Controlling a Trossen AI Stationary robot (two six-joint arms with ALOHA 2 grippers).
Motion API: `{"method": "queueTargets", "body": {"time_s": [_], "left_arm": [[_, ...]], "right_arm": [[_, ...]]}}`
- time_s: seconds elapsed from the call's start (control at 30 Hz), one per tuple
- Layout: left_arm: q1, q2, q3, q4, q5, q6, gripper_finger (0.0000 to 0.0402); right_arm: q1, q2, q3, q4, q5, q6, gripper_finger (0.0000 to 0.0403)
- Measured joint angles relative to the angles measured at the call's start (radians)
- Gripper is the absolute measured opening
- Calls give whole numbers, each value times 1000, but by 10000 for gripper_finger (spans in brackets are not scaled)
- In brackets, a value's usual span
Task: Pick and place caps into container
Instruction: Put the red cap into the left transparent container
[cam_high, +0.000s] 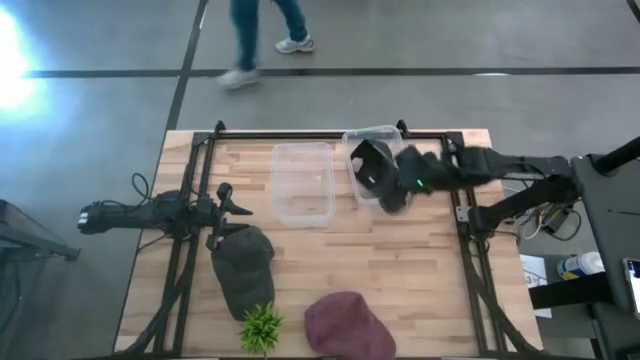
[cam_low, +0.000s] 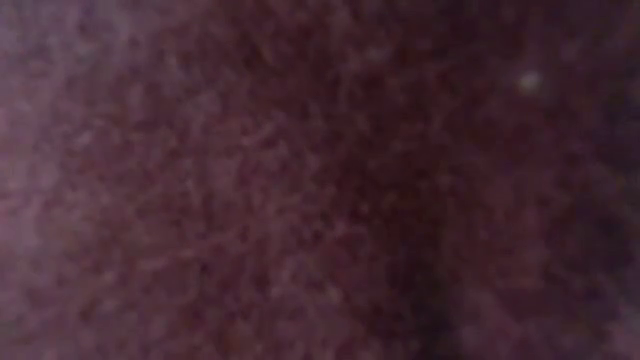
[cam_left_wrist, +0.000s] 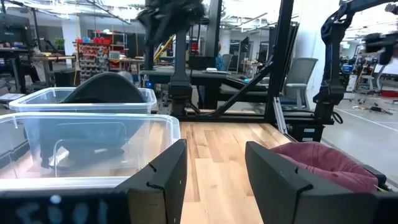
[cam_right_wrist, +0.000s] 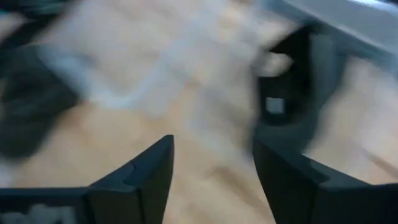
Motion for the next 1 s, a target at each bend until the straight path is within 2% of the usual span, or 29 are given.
{"method": "queueTargets", "body": {"time_s": [0.03, 0.1, 0.2, 0.27, 0.43, 0.5, 0.6, 0.67, 0.73, 0.83, 1.0], "left_arm": [[0, 0, 0, 0, 0, 0, 158], [0, 0, 0, 0, 0, 0, 158], [0, 0, 0, 0, 0, 0, 158], [0, 0, 0, 0, 0, 0, 158], [0, 0, 0, 17, 0, -25, 158], [0, 0, 0, 60, 3, -153, 158], [0, 1, 0, 155, 8, -478, 158], [0, 1, 0, 219, 7, -679, 158], [0, 1, 0, 264, 7, -803, 158], [0, 1, 0, 321, -1, -863, 158], [0, 1, 0, 326, -1, -852, 158]], "right_arm": [[54, -4, 6, 15, -1, 23, 218], [164, -4, 12, 14, -15, 170, 222], [345, 10, -16, 21, -132, 432, 222], [485, 41, -45, 55, -158, 581, 223], [787, 163, -136, 262, -178, 981, 223], [868, 223, -184, 432, -173, 1164, 224], [949, 333, -232, 682, -74, 1380, 224], [976, 413, -243, 815, -25, 1434, 224], [979, 495, -242, 904, -31, 1439, 224], [974, 607, -222, 966, -26, 1440, 224], [978, 715, -181, 974, 13, 1444, 224]]}}
